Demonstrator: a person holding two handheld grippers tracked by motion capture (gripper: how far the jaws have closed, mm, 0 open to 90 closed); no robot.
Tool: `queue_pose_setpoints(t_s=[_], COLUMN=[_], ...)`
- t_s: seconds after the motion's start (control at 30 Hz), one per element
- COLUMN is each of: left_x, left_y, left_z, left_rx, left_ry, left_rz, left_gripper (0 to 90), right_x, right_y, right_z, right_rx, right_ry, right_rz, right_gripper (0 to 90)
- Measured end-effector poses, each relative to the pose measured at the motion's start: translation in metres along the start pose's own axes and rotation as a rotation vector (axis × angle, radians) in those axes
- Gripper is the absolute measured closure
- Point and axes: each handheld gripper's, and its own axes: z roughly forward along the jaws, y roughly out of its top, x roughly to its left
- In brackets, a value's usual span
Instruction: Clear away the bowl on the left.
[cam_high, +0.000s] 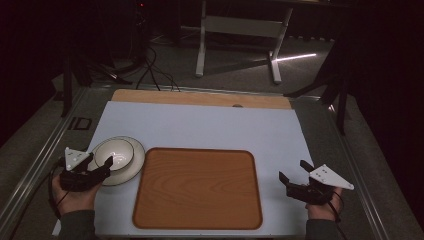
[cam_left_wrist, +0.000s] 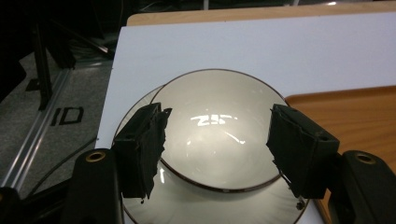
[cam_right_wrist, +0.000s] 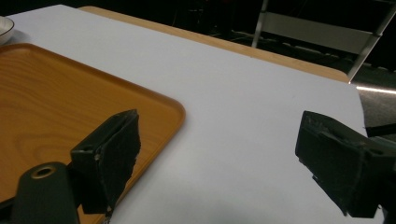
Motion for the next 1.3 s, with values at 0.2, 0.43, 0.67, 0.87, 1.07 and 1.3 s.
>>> queue_pose_setpoints(t_s=[0.2, 0.43, 0.67, 0.87, 1.07, 1.3], left_x=[0.008, 0.014, 0.021, 0.02, 0.02, 0.023], left_y=[-0.001, -0.003, -0.006, -0.006, -0.006, -0.007], left_z=[0.005, 0.015, 0.02, 0.027, 0.036, 0.043], left_rx=[0.0, 0.011, 0.033, 0.06, 0.102, 0.132], left_ry=[0.012, -0.002, 0.015, 0.032, 0.062, 0.059], left_rz=[-0.029, -0.069, -0.097, -0.093, -0.09, -0.115], left_gripper=[36.0, 36.1, 34.6, 33.5, 34.8, 36.1], right_x=[0.0, -0.001, -0.001, -0.001, -0.001, -0.002], right_y=[0.001, 0.002, 0.002, 0.002, 0.002, 0.002], right_z=[0.0, -0.002, -0.004, -0.004, -0.005, -0.005], right_rx=[-0.006, -0.02, -0.027, -0.034, -0.034, -0.037], right_ry=[-0.004, -0.014, -0.022, -0.023, -0.027, -0.031], right_rz=[0.001, -0.003, -0.003, -0.004, -0.005, -0.001], right_gripper=[13.5, 13.4, 13.3, 13.3, 13.2, 13.2])
